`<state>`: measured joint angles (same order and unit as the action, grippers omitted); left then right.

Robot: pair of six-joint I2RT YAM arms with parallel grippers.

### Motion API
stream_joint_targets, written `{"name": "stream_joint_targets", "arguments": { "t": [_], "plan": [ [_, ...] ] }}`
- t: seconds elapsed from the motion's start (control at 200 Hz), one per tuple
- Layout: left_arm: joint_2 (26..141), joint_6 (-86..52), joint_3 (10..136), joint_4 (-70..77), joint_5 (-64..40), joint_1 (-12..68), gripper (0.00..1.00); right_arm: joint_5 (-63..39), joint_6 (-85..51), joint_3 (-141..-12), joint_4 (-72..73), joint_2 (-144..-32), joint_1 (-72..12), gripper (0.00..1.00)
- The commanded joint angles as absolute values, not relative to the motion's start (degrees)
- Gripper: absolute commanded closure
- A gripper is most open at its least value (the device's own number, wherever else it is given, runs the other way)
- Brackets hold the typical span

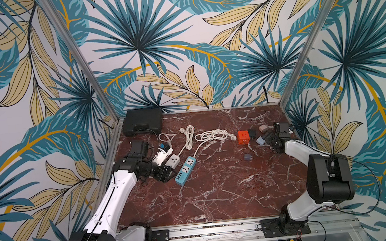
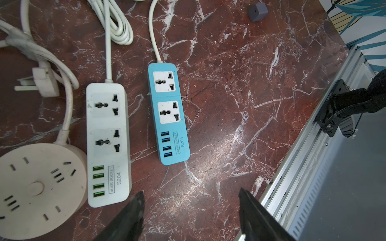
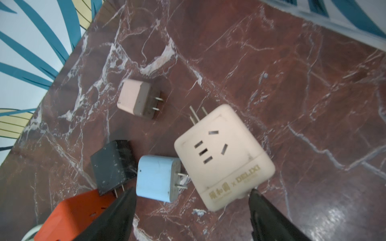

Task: Pull the plug off the socket
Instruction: Reset both arms

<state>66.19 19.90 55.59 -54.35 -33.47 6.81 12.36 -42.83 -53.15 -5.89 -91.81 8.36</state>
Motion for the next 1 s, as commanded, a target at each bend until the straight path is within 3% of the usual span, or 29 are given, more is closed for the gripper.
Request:
{"name": "stream_joint_targets", "arguments": {
  "t": [0.0, 0.331, 0.361, 0.381, 0.426, 0.466, 0.546, 0.586, 0.811, 0.992],
  "plan": [
    [64.9, 19.7, 53.8, -53.3, -33.4, 6.7, 0.27, 12.4, -41.6, -54.8, -5.6, -92.1, 8.6, 0.13],
    [65.7, 18.4, 54.2, -51.9, -30.7, 6.6, 0.26, 7.7, -32.7, -48.6, -8.5, -76.7, 5.0, 0.12],
    [65.7, 18.1, 54.4, -51.6, -30.3, 6.6, 0.25, 7.9, -31.2, -47.9, -9.3, -74.6, 4.6, 0.1],
    [65.9, 18.0, 54.4, -51.3, -29.9, 6.5, 0.24, 8.0, -30.2, -47.4, -9.8, -73.0, 4.3, 0.01],
    [66.1, 17.4, 54.6, -50.3, -28.9, 6.5, 0.22, 8.2, -27.8, -46.2, -10.8, -69.9, 3.6, 0.0],
    [66.3, 16.5, 54.8, -49.0, -27.7, 6.3, 0.19, 7.1, -25.7, -44.8, -11.1, -67.0, 3.3, 0.0],
    [66.8, 14.5, 54.5, -45.1, -24.3, 5.2, 0.01, 3.9, -22.2, -41.7, -11.1, -62.2, 2.8, 0.0],
    [67.0, 14.0, 53.9, -42.8, -24.0, 4.2, 0.0, 3.1, -20.9, -40.4, -11.3, -59.9, 2.6, 0.0],
    [67.3, 7.0, 46.4, -21.2, -15.6, 0.0, 0.0, -4.0, -14.7, -31.7, -4.0, -50.7, 1.1, 0.0],
    [66.8, 6.7, 33.0, 6.4, -10.2, -0.2, 0.0, -5.6, -13.9, -29.3, 1.1, -50.8, 0.7, 0.0]
  ]
}}
